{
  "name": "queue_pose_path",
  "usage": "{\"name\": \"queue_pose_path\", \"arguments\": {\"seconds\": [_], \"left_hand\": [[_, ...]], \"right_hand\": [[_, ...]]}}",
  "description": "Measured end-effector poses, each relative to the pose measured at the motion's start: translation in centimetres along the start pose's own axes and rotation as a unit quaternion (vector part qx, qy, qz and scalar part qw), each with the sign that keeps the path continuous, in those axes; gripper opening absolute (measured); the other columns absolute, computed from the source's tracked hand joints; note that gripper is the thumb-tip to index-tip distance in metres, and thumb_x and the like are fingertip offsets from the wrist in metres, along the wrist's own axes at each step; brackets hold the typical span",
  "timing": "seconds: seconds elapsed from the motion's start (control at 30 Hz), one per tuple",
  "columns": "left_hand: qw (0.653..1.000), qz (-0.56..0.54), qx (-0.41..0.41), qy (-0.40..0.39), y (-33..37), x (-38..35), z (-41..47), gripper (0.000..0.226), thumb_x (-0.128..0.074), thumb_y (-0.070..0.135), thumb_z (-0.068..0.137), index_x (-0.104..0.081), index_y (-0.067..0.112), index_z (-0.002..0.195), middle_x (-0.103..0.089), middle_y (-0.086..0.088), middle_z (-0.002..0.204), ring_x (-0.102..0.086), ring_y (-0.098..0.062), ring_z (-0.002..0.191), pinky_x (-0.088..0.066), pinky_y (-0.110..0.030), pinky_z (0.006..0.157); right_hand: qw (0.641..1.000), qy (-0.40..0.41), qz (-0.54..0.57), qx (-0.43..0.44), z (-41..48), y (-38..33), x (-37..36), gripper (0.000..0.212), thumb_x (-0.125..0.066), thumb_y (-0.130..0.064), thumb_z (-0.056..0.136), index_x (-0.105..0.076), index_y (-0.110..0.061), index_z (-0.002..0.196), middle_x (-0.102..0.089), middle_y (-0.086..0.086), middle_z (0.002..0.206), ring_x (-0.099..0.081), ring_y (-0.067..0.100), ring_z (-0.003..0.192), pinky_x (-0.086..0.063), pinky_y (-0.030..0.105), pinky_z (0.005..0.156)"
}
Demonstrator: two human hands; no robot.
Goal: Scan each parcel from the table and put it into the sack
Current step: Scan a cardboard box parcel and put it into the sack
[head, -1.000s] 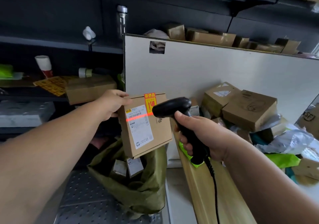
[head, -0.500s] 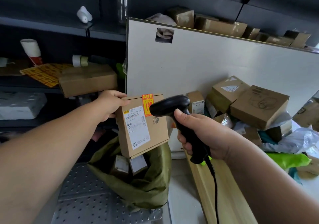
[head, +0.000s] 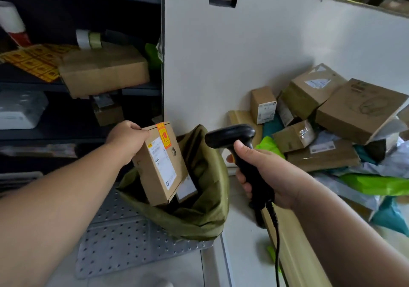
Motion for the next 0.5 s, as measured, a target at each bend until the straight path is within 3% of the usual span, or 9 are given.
{"name": "queue_pose_path", "arguments": {"seconds": [0.17, 0.37, 0.5], "left_hand": [[0.998, -0.013, 0.049, -0.03, -3.9, -3.2, 1.1, 0.021, -0.065, 0.026, 0.083, -0.055, 0.024, 0.101, -0.056, -0.001, 0.092, -0.053, -0.02, 0.078, -0.055, -0.039, 0.072], [0.996, -0.02, 0.064, -0.058, -7.3, -7.9, 1.7, 0.02, -0.064, 0.027, 0.084, -0.055, 0.023, 0.101, -0.061, -0.006, 0.1, -0.059, -0.028, 0.09, -0.054, -0.049, 0.085], [0.997, 0.018, 0.05, -0.058, -8.6, -10.7, 2.7, 0.032, -0.058, 0.03, 0.089, -0.055, 0.019, 0.119, -0.063, -0.01, 0.11, -0.059, -0.026, 0.087, -0.054, -0.04, 0.078]], "right_hand": [[0.999, 0.012, 0.028, -0.028, 2.4, 2.1, -0.3, 0.074, -0.069, -0.063, 0.054, -0.059, -0.009, 0.103, -0.054, 0.003, 0.055, -0.048, 0.016, 0.041, -0.041, 0.023, 0.041], [0.997, 0.02, 0.041, -0.057, 4.9, 4.4, 0.4, 0.075, -0.071, -0.066, 0.049, -0.059, -0.011, 0.099, -0.053, 0.005, 0.057, -0.046, 0.017, 0.043, -0.041, 0.025, 0.044], [0.996, 0.025, 0.045, -0.068, 6.7, 5.5, 1.0, 0.077, -0.07, -0.067, 0.048, -0.06, -0.011, 0.101, -0.052, 0.004, 0.057, -0.046, 0.017, 0.043, -0.04, 0.025, 0.043]]}}
Point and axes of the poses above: each hand's wrist, its own z-axis towards the middle knuckle, its own x-axis out of the back of the hand, y = z × x, the point moved 5 cm from there along z, towards the middle knuckle
